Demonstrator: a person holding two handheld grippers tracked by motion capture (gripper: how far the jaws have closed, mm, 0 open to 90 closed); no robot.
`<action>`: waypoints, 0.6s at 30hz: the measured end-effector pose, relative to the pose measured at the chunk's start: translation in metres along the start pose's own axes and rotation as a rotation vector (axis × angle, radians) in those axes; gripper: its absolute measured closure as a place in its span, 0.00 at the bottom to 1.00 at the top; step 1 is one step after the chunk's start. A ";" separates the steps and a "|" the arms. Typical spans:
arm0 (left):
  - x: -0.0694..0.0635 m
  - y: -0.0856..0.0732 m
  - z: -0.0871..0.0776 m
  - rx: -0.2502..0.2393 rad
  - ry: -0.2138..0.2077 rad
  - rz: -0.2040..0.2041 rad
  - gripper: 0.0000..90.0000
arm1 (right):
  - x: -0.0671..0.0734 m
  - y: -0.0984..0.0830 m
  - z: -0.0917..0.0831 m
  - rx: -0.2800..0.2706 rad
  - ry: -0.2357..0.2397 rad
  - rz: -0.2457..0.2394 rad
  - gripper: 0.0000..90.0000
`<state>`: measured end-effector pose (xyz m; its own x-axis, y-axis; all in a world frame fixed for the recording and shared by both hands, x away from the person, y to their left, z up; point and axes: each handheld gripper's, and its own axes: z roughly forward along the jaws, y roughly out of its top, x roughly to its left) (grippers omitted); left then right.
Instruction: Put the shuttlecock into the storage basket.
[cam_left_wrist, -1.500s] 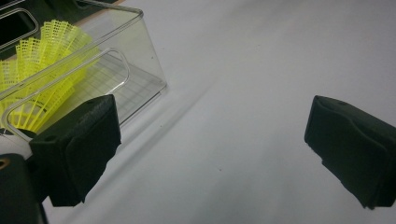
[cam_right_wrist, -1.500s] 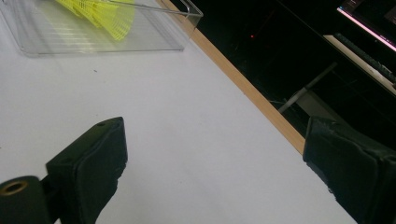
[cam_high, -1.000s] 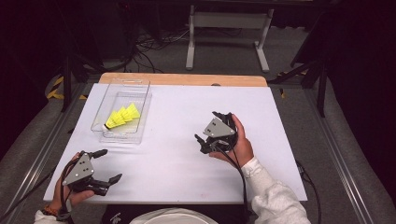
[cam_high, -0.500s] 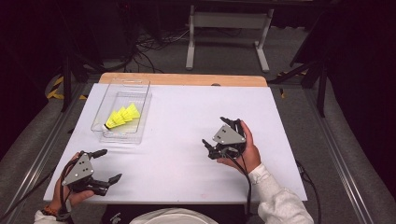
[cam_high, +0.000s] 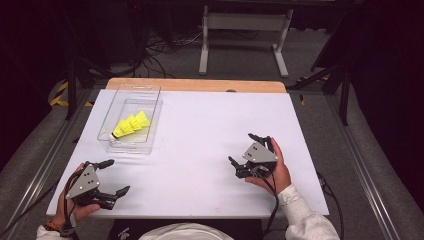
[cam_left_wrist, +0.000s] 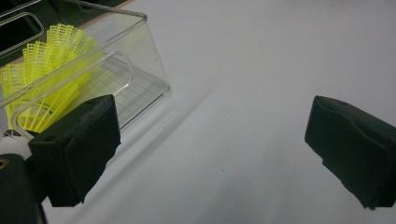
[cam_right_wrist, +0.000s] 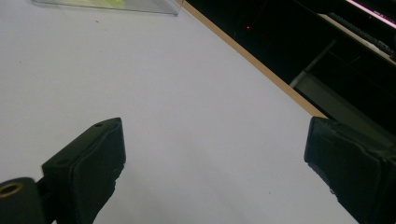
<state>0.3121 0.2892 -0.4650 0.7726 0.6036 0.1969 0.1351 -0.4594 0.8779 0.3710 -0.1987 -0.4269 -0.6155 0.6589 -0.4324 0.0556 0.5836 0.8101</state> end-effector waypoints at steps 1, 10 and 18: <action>0.000 0.000 0.000 -0.001 -0.002 -0.002 0.05 | 0.000 -0.003 -0.001 0.004 0.001 0.008 0.07; 0.000 0.000 0.001 -0.004 -0.005 -0.004 0.05 | 0.002 -0.029 -0.013 0.035 -0.018 0.032 0.08; 0.001 0.001 0.003 -0.005 -0.014 -0.003 0.05 | 0.005 -0.049 -0.022 0.053 -0.032 0.058 0.09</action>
<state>0.3150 0.2870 -0.4649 0.7807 0.5958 0.1887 0.1342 -0.4546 0.8805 0.3476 -0.2343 -0.4606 -0.5844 0.7070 -0.3983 0.1325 0.5673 0.8128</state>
